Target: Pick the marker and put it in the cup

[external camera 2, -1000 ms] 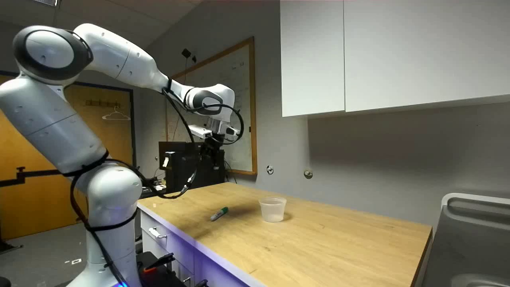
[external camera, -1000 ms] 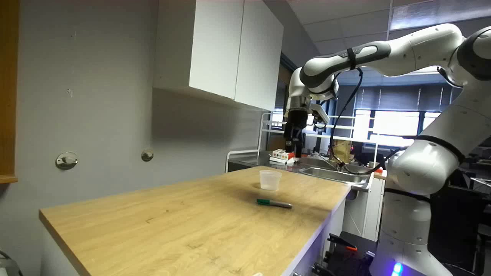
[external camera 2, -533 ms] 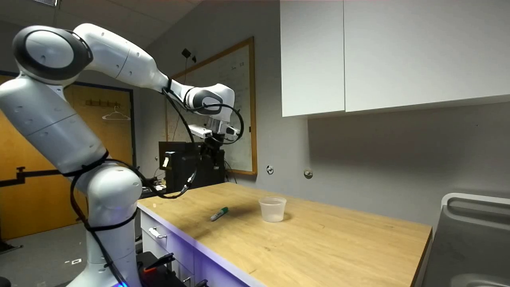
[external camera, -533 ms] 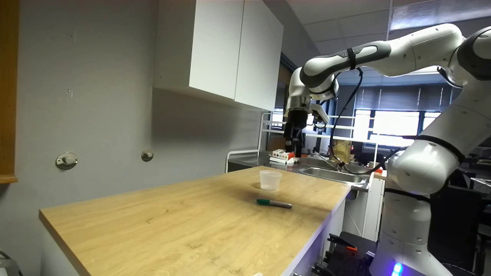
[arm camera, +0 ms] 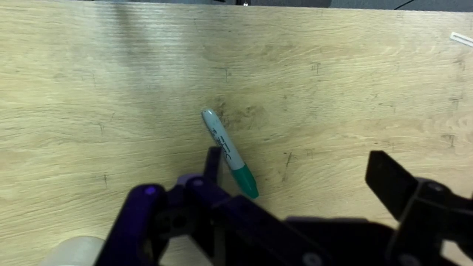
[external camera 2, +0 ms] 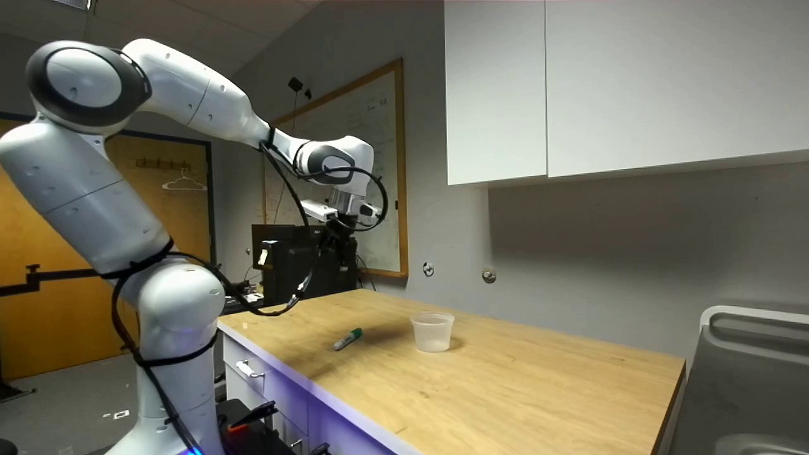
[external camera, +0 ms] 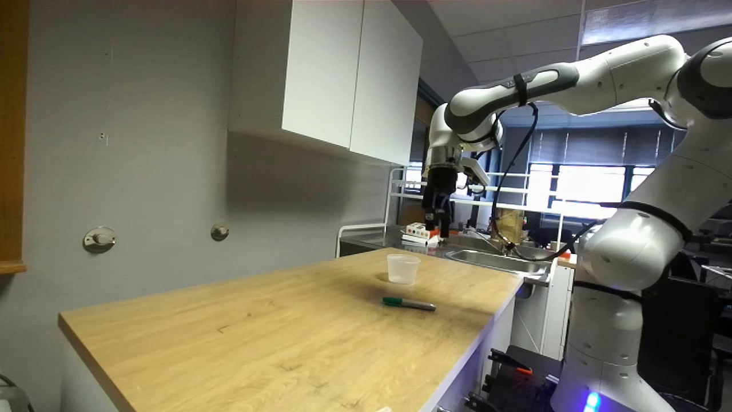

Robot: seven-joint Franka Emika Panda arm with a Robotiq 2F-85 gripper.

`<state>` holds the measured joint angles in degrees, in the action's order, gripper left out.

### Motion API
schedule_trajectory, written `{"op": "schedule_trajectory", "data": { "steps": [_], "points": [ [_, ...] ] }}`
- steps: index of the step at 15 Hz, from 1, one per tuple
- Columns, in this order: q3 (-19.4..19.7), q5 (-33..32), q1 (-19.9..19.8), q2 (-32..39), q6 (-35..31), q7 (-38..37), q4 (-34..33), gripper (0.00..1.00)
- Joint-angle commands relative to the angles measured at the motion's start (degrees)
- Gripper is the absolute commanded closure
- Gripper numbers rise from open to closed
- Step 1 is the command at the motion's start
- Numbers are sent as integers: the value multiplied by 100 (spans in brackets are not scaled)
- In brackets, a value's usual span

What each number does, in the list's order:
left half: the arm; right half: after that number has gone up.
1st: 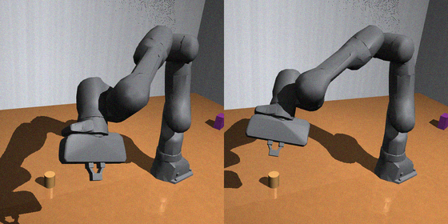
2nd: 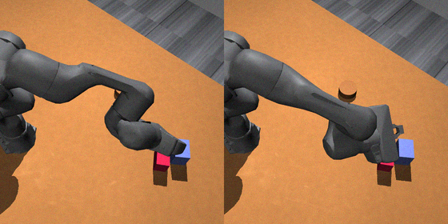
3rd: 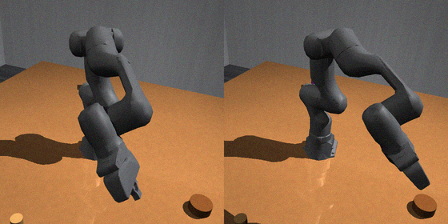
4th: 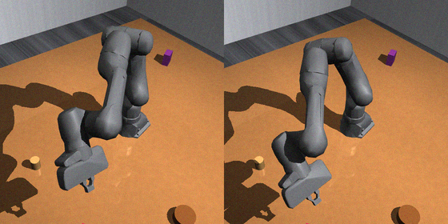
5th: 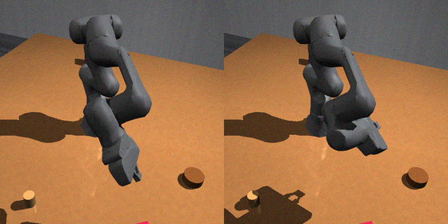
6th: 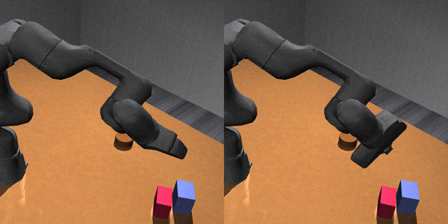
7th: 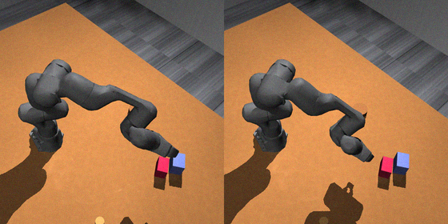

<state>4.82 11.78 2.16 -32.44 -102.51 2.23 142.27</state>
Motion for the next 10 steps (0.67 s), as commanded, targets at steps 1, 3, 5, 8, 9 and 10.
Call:
{"op": "schedule_trajectory", "data": {
  "steps": [1, 3, 5, 8, 9, 10],
  "points": [
    [-112, -16, -89, 356, -200, 93, -78, 0],
    [-138, -55, -51, 602, -368, 189, -91, 0],
    [-184, -81, -6, 836, -569, 330, -87, 0],
    [-228, -134, 67, 1193, -804, 718, -97, 0],
    [-254, -177, 96, 1317, -848, 856, -106, 0],
    [-296, -259, 117, 1460, -894, 966, -110, 0]
  ]
}}
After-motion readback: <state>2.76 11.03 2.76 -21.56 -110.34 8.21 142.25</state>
